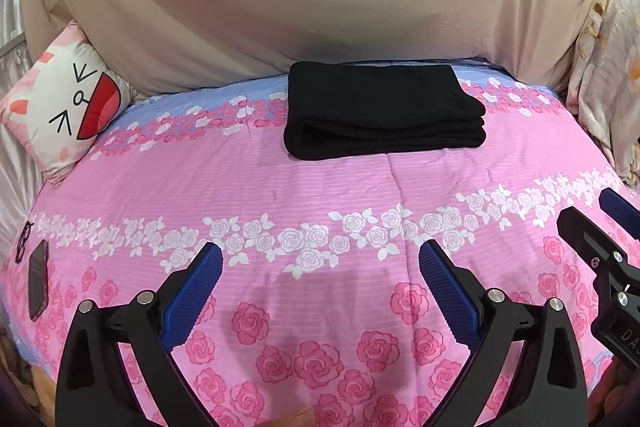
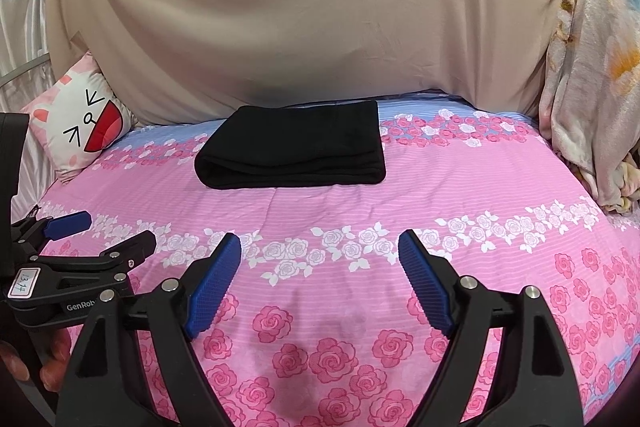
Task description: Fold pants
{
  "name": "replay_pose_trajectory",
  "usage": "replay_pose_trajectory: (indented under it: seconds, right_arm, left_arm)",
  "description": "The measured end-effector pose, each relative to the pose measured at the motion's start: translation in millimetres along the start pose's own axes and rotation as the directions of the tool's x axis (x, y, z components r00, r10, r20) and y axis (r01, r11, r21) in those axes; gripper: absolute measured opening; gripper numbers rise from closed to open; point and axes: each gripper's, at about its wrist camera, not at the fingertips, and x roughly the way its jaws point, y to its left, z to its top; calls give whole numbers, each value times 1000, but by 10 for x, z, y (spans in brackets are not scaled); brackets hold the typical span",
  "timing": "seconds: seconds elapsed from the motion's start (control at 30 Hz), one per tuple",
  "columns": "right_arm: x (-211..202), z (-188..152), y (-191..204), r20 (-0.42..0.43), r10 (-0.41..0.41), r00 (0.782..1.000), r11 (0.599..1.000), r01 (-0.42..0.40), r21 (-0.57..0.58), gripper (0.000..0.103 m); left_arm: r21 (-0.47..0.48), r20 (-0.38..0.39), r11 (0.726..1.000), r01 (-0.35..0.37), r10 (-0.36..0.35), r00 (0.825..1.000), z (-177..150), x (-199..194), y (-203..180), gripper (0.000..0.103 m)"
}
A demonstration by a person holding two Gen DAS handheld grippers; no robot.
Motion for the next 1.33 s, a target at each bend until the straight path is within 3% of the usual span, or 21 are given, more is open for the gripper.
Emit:
replay_pose_trajectory:
  seconds: [0.37, 1.13, 1.33]
  right_arm:
    - [14, -19, 8, -3, -3, 1000, 1000, 3, 3, 79]
    - [387, 68, -129, -51, -6, 999, 1000, 7, 25, 79]
    - [362, 52, -131, -53, -12, 999, 1000, 14, 27, 80]
  left_arm:
    - [5, 6, 1000, 0, 0, 1000, 5, 4, -24, 97]
    - [6, 15, 999, -44, 44, 999, 243, 429, -87, 95]
    - [-6, -11, 1000, -1, 1, 1000, 218, 389, -50, 94]
